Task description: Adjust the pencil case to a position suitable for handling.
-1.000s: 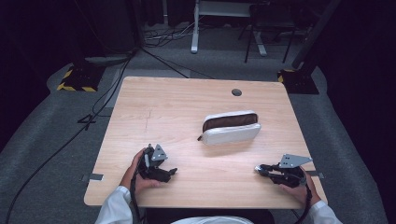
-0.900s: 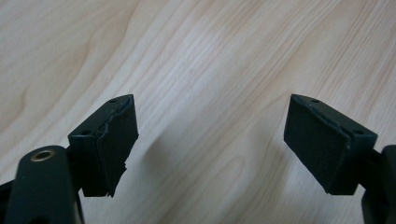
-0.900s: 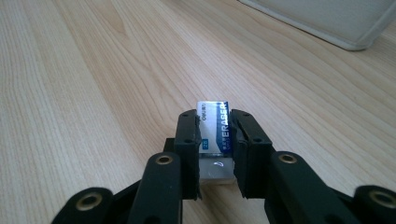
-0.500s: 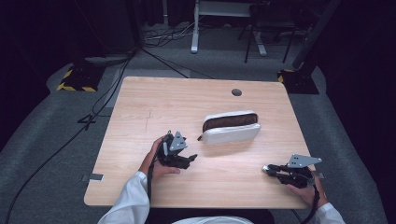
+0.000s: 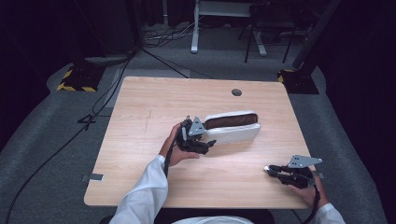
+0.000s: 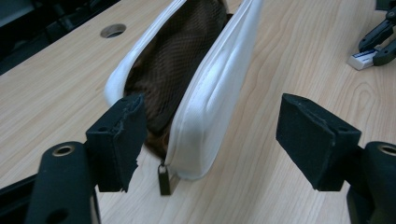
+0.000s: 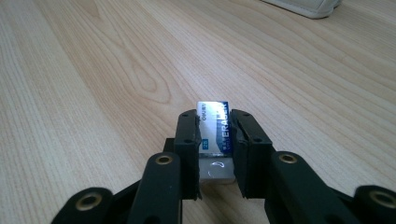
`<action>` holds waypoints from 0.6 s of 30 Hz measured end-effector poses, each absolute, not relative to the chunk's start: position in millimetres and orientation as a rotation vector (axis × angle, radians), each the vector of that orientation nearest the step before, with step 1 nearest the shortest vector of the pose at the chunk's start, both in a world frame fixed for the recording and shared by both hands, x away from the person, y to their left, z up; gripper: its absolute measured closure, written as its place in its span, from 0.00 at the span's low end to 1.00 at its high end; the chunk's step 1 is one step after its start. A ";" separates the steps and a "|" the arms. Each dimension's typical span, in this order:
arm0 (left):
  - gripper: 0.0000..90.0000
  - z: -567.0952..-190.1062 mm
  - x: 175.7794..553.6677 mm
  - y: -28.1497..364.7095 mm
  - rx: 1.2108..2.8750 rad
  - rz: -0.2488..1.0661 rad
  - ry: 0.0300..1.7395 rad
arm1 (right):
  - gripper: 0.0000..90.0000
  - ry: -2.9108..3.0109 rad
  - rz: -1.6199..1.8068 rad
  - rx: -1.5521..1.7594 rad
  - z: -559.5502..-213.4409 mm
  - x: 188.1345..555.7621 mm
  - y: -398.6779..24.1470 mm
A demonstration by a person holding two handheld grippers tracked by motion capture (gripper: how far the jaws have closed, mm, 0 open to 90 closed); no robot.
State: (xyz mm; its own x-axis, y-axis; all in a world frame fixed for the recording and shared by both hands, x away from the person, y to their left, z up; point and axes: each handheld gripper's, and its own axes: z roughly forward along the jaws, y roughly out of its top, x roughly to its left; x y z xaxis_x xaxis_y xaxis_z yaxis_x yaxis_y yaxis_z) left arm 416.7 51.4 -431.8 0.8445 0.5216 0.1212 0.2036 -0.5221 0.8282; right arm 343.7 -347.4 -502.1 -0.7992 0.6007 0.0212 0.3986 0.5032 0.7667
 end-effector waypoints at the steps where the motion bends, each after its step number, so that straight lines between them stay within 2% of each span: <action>1: 0.29 -432.6 418.1 49.1 2.123 0.445 0.525 | 0.82 2.499 1.177 0.846 -502.2 343.4 -347.3; 9: 0.33 -439.3 431.1 29.9 2.139 0.407 0.526 | 0.82 2.497 1.175 0.842 -502.3 342.9 -347.5; 15: 0.50 -443.3 437.7 22.4 2.155 0.375 0.507 | 0.82 2.491 1.174 0.848 -502.5 342.3 -348.1; 18: 0.66 -444.7 439.1 22.6 2.165 0.343 0.477 | 0.82 2.490 1.173 0.849 -502.4 342.3 -348.3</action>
State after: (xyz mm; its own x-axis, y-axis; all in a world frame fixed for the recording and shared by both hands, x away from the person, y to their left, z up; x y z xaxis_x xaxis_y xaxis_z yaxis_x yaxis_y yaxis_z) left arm 439.1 22.6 -444.7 0.8888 0.4524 0.0730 0.2133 -0.5494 0.8079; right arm 342.3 -348.3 -502.4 -0.7953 0.6061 0.0128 0.3957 0.5030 0.7684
